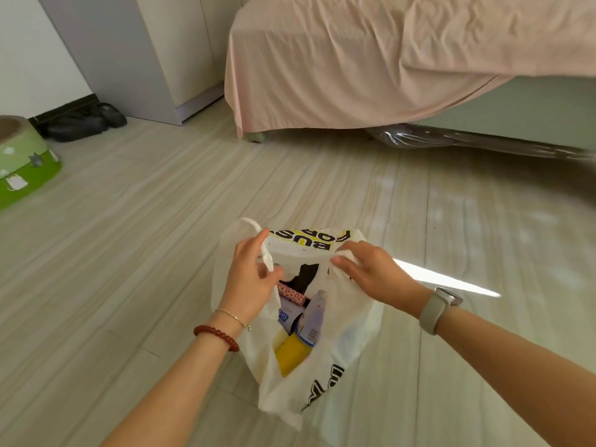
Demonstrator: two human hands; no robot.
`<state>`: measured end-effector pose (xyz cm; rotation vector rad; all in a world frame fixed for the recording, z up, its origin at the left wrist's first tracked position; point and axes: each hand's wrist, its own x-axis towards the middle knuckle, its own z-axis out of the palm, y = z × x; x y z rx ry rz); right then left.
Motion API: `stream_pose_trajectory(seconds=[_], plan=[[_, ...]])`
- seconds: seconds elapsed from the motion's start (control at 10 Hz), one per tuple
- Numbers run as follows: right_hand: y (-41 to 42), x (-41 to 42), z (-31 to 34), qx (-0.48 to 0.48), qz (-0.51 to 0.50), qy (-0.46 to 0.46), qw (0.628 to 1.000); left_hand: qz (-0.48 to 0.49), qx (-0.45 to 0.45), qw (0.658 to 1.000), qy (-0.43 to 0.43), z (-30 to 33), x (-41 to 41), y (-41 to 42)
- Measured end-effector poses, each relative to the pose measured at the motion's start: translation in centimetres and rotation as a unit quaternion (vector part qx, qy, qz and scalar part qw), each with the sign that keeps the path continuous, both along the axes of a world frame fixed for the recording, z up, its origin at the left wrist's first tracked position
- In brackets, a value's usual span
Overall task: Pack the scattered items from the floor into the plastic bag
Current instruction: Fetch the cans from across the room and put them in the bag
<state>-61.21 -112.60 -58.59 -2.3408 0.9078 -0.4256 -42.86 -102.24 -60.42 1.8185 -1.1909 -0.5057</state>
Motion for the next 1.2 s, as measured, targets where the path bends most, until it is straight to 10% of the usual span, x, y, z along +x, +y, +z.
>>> stream_pose_trajectory(seconds=[0.2,0.6,0.8,1.2], plan=[[-0.5,0.2,1.4,0.05,-0.125,-0.159,0.978,0.016,-0.075,0.967,-0.242,2.5,-0.5,1.2],[-5.4,3.5,9.6,0.003,-0.28,-0.422,0.862,0.152,-0.301,0.905,-0.258,12.4,3.3,-2.8],[-9.1,6.0,5.4,0.009,-0.218,-0.256,0.942,0.082,-0.111,0.976,-0.166,8.9,4.5,-10.0],[-7.1,5.3,-2.8,0.048,-0.161,-0.065,0.984,0.011,-0.031,0.964,-0.265,-1.2,2.2,-8.1]])
